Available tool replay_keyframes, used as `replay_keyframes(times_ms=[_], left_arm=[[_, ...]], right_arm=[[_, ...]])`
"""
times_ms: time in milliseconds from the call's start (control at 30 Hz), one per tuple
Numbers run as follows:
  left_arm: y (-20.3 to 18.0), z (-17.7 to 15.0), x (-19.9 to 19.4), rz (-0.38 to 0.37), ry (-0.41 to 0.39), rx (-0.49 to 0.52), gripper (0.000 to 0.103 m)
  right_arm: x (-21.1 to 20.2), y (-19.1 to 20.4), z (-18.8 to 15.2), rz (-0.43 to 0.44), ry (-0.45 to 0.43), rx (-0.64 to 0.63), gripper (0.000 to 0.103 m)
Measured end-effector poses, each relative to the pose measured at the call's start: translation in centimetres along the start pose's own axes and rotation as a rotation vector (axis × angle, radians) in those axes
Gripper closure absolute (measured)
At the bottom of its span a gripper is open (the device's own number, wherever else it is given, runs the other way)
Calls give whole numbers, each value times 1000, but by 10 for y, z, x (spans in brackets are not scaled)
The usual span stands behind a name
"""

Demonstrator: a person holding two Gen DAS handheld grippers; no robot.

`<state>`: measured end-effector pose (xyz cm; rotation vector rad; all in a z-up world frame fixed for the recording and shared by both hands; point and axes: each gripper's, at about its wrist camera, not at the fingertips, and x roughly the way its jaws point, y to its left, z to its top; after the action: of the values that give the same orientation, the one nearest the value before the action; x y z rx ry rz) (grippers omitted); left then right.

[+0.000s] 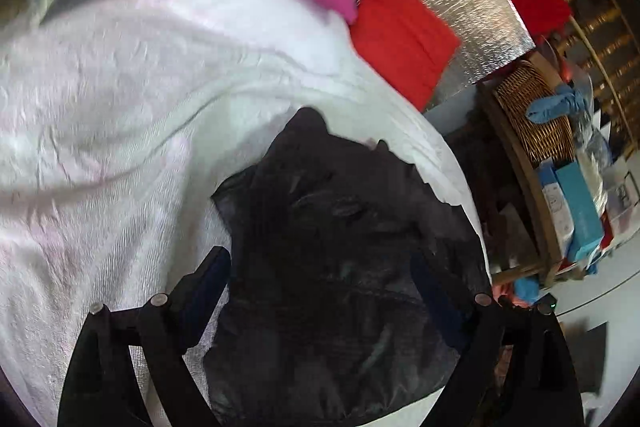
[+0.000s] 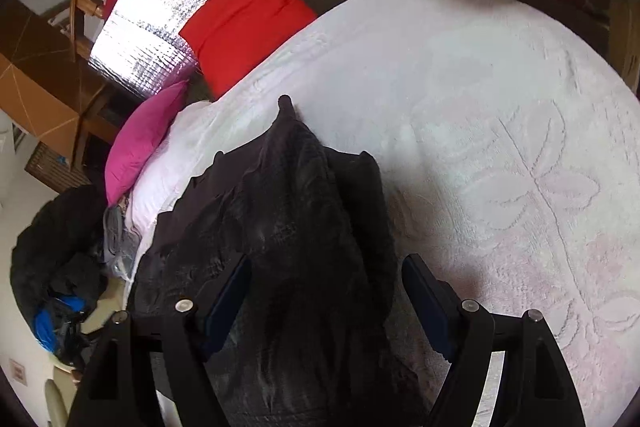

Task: Fold large clothes

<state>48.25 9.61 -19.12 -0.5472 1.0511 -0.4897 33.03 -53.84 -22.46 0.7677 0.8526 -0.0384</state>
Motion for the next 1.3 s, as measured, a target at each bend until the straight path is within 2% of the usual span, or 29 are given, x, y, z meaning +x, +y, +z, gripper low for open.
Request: replay_keyframes(times_ms=[100,267,400,467,533,700,800,1000,1133,1167,1233,1300], left_arm=[[8,-2,11,-33,80,-31,12],[13,-10,25,69,146,-18,12],[20,-19,37,92,219,-3,12],[20,-22,45,75,257,-3,12],[18,-26,55,12,302,-10,12],[7,-27,68,-28,322,21,10],[8,-24,74,-73,320,1,9],[4,-19,81,-131,322,-6,9],[4,-17,80,-179,306,-15,9],[2,-17,80,-187,301,-12,9],[-2,-17,78,-204,282,-6,9],[-6,-17,75,-212,267,0,9]], right_arm=[[-2,-8,2,11,-2,24,22],[-2,-23,4,50,13,72,22],[7,-32,4,104,66,90,22],[13,-36,5,116,87,100,22],[18,-39,5,125,101,109,22],[32,-39,8,109,126,93,22],[38,-39,12,107,127,85,19],[50,-38,16,187,149,84,9],[69,-19,11,284,232,44,8],[73,-9,9,260,231,8,8],[81,5,6,294,253,-1,6],[85,15,4,275,246,-7,6]])
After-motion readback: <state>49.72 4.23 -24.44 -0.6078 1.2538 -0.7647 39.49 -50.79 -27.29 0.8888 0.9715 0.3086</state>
